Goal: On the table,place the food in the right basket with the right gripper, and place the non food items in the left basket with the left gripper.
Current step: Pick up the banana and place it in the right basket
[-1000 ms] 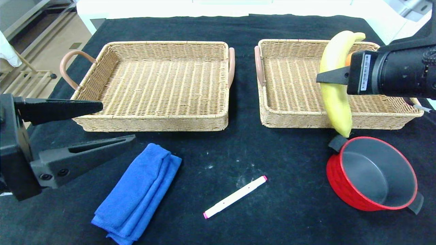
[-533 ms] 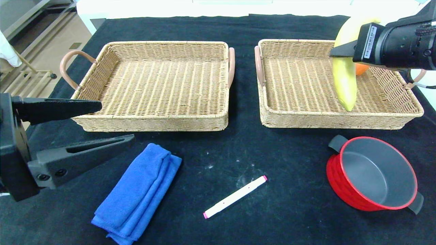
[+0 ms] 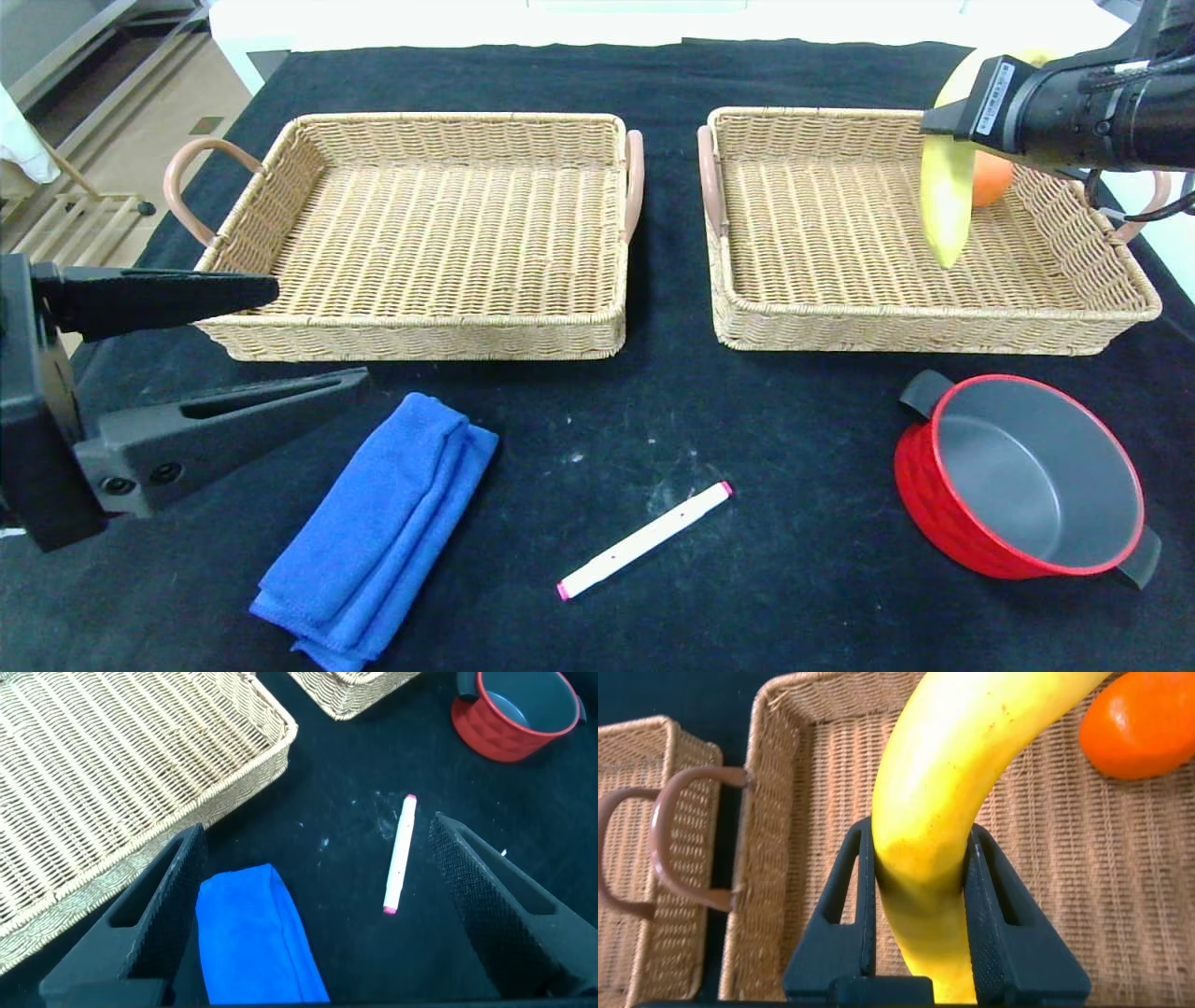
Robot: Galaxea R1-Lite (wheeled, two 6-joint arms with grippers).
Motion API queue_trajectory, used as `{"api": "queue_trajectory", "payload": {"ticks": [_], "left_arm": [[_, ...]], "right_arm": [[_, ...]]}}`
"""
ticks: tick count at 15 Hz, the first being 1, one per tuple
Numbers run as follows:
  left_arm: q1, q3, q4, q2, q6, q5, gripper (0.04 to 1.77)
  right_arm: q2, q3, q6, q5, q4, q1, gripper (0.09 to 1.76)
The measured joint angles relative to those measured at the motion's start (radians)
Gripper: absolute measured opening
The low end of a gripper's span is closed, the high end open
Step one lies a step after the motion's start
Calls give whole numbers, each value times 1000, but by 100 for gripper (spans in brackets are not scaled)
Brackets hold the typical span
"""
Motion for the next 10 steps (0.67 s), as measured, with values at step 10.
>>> {"api": "queue_trajectory", "payload": {"ticks": [10], "left_arm": [[0,0,0,0,0,0,172]], "right_arm": [[65,-15,0,40,-12,-83,62]]}}
